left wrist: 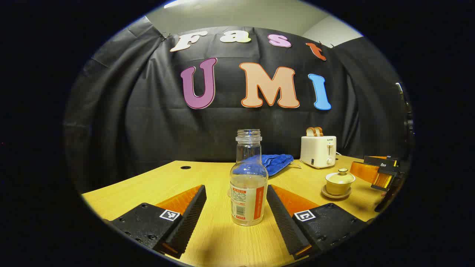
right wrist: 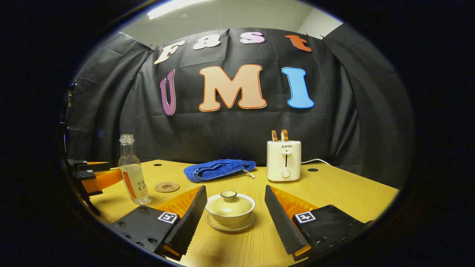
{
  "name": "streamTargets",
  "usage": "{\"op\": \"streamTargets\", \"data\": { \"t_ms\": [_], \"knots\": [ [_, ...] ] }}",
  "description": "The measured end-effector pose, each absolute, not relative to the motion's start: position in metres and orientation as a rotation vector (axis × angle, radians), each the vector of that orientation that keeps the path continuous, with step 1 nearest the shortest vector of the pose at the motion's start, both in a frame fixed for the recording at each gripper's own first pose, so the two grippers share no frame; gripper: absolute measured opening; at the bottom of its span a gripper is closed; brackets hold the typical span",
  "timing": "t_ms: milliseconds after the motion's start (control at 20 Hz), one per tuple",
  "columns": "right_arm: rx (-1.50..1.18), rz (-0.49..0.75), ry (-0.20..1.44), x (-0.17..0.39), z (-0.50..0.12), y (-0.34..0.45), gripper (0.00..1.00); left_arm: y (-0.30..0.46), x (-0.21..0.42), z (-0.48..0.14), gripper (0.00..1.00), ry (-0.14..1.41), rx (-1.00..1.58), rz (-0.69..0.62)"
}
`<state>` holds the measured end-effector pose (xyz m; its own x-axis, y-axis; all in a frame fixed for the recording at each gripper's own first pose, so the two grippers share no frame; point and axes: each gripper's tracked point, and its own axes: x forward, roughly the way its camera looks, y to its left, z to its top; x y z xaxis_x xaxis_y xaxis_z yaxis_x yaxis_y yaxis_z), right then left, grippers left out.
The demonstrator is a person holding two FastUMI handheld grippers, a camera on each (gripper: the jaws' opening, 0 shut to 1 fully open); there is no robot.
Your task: Open the teacup lid with one hand, grasp the water bottle and pour water into the teacup with the other hand; after pouring, place the water bottle on the coaster and then close the teacup lid.
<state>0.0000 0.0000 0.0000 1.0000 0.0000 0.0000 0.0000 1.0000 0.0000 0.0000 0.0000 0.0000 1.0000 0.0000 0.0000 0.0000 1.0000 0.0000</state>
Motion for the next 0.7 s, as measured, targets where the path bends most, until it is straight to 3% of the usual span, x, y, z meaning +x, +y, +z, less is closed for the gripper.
{"op": "streamTargets", "data": {
  "t_ms": [50, 100, 700],
  "knots": [
    [0.001, -0.001, 0.001, 0.0, -0.0006, -0.0002, 0.99, 0.0001, 0.0, 0.001, 0.95, -0.001, -0.001, 0.0],
    [0.001, -0.002, 0.0, -0.0007, -0.0005, 0.0, 0.96, 0.0001, -0.0008, 0.0001, 0.95, 0.0, 0.0, 0.0],
    [0.001, -0.001, 0.001, -0.0011, 0.0002, -0.0005, 0.98, 0.0004, -0.0004, 0.0005, 0.95, -0.002, 0.001, 0.001]
  ]
}}
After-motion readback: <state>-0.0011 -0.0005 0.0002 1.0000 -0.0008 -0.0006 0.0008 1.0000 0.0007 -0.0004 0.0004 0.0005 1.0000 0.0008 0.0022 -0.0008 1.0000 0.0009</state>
